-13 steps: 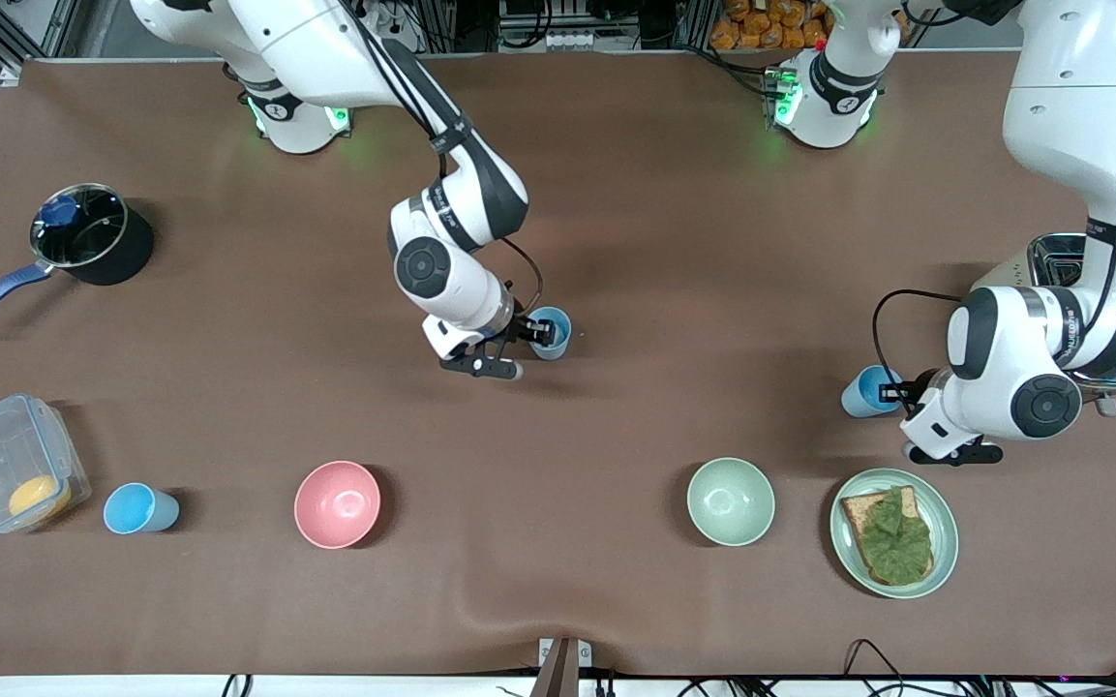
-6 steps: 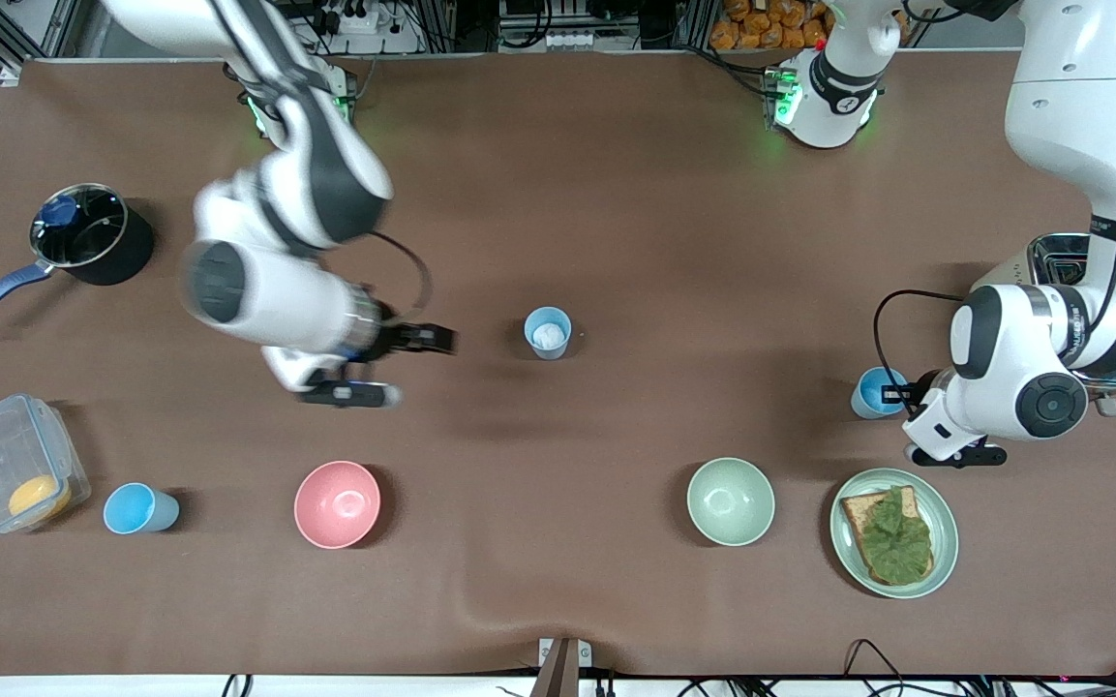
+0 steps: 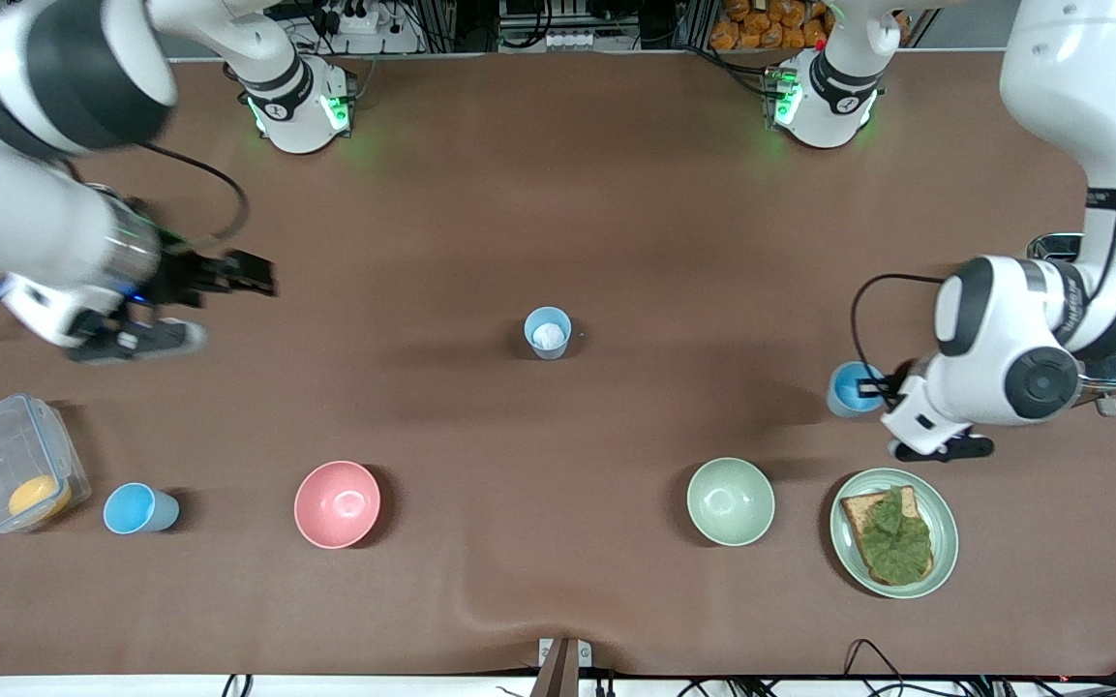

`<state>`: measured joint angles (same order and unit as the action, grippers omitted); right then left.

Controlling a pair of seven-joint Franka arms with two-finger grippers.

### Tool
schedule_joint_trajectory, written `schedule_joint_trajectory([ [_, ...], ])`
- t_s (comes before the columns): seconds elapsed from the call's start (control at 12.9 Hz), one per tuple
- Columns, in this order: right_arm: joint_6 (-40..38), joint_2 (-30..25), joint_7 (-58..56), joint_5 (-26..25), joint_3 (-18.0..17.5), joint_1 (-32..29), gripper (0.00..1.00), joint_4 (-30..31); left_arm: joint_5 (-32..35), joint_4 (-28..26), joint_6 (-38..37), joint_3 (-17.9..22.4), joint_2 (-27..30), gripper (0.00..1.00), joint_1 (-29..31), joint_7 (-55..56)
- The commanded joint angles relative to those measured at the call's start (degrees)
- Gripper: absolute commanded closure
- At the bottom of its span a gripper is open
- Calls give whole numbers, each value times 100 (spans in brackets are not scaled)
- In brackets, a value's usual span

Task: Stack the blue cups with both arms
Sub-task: 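Open the right gripper and withdraw while the left gripper lifts its cup, then carry the cup with the left gripper and lower it into the center cup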

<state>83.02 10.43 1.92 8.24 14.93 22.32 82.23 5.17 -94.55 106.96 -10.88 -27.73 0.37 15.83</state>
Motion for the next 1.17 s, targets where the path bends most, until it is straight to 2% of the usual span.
schedule_joint_trajectory([
  [0.0,100,-532,-349,-270,-340,-944,0,704,-77,-72,-211,-588,224,100,-2,804],
  [0.08,309,-620,-690,-288,-524,-1401,0,977,-86,-55,-228,-861,225,100,-2,1173],
  [0.23,1159,-1162,-1411,-497,-964,-2114,0,1923,-340,137,-237,-1222,155,100,-98,1902],
  [0.31,1547,-1279,-1483,-699,-992,-2309,0,2311,-446,243,-237,-1337,102,100,-203,2228],
  [0.39,1664,-1289,-1493,-771,-992,-2511,0,2385,-508,322,-229,-1364,41,100,-404,2466],
  [0.7,1560,-1692,-1466,-781,-992,-2601,0,2193,-807,620,-202,-1364,-249,100,-1300,3302],
  [0.93,1542,-1614,-1475,-772,-992,-2592,0,1885,-877,1139,-115,-1373,-574,100,-1732,3689],
  [1.09,1298,-1500,-1475,-754,-974,-2514,0,1579,-1070,1202,218,-1373,-672,100,-1873,3804],
])
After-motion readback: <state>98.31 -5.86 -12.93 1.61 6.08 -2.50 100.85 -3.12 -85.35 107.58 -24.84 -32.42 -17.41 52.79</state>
